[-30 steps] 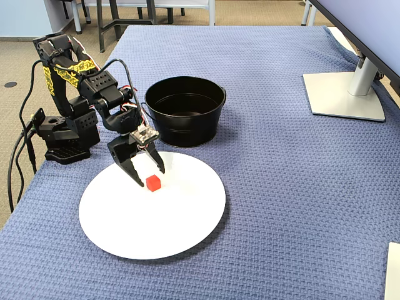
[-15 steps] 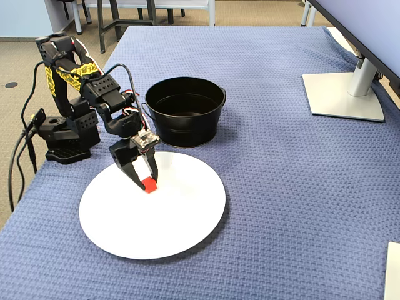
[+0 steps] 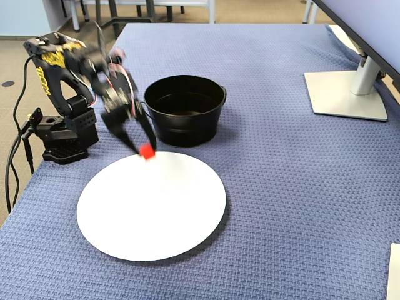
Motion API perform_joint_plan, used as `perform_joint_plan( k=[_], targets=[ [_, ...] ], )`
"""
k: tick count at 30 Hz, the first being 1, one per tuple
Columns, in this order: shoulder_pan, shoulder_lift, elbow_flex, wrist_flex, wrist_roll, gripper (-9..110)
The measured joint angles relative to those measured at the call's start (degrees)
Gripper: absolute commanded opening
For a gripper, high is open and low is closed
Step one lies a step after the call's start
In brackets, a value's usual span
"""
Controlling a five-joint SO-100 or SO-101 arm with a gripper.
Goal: Pick up the red cubes from the white plate and place them in the black recipient
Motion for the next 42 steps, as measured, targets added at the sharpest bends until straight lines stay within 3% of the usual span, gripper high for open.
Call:
perform_joint_plan(
  k=[5,12,13,16,20,25,33,42],
  targets=[
    [-9.32,5.19,-10.9,12.66,15.29,0],
    [-32.43,4.48,-16.08,15.91,33.05,0],
    [-35.86,4.13,-16.44,15.91,35.51,3],
    [-45.09,1.58,-17.4,16.17,39.64,31],
    [-52.82,0.7,-17.49,18.54,38.5,34],
    [-46.41,1.05,-17.58,19.69,35.24,27],
    [-27.33,8.0,-12.92,18.11,33.66,0],
    [-16.96,17.14,5.62,12.39,37.62,0]
  ],
)
